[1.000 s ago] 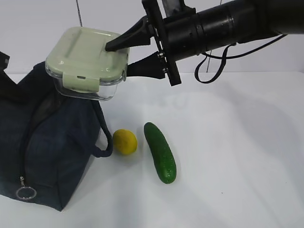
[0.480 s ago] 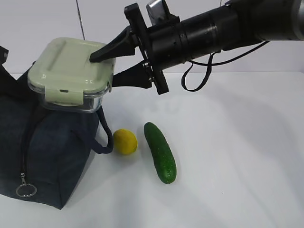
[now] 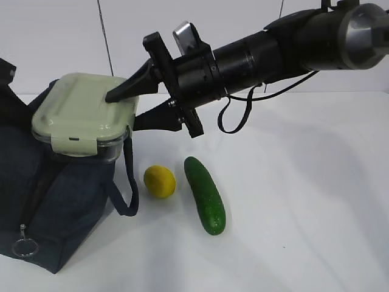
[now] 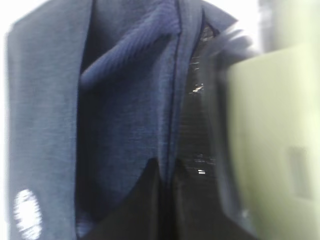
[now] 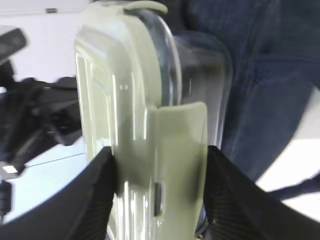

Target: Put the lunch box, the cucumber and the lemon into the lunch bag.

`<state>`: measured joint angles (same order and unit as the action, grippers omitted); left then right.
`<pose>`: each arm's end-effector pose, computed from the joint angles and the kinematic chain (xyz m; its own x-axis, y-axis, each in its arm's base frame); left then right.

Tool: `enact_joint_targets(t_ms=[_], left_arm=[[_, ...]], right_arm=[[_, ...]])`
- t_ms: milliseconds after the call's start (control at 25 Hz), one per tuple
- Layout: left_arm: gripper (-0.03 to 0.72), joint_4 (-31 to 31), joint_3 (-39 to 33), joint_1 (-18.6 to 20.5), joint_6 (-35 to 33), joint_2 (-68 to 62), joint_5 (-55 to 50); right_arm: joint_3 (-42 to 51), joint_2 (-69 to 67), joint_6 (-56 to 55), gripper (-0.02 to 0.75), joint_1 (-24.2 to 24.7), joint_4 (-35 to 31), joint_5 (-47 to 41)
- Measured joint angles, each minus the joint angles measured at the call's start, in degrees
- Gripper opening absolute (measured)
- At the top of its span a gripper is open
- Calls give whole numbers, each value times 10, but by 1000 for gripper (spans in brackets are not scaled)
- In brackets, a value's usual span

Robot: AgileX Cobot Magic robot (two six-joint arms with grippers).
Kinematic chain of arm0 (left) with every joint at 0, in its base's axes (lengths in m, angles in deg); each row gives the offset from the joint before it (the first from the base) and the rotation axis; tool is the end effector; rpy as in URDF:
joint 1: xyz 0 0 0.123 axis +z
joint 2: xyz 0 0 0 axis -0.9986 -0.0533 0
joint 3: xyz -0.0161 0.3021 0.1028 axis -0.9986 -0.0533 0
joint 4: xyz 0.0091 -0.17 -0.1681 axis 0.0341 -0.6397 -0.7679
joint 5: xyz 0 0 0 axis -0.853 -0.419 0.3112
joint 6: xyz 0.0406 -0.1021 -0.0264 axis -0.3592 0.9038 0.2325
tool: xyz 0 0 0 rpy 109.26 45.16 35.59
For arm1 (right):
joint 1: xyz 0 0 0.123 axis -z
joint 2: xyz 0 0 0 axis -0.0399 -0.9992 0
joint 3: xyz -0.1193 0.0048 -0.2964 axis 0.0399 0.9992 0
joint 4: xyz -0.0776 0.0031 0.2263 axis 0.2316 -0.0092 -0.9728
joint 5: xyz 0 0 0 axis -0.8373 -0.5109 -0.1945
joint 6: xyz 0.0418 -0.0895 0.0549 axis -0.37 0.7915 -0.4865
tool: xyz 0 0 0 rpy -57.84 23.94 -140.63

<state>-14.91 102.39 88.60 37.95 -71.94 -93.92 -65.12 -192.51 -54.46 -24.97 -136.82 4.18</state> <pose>0.2775 -0.0556 0.2994 -0.9200 -0.1064 -0.3772 0.1290 0.8267 -0.5477 0.3735 0.2640 0.2738 -0.9982 -0.0396 -0.0458 -0.0562 0.3251 0.9440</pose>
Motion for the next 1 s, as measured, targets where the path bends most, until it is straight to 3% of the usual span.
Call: enact_joint_targets(t_ms=[440,1000], left_arm=[[-6,-35,0,0,0,0,-10],[-6,-80,0,0,0,0,-51]], right_arm=[[-5,-11,-6,391,0,76,31],[-28,-34,-11,391,-27,91,42]])
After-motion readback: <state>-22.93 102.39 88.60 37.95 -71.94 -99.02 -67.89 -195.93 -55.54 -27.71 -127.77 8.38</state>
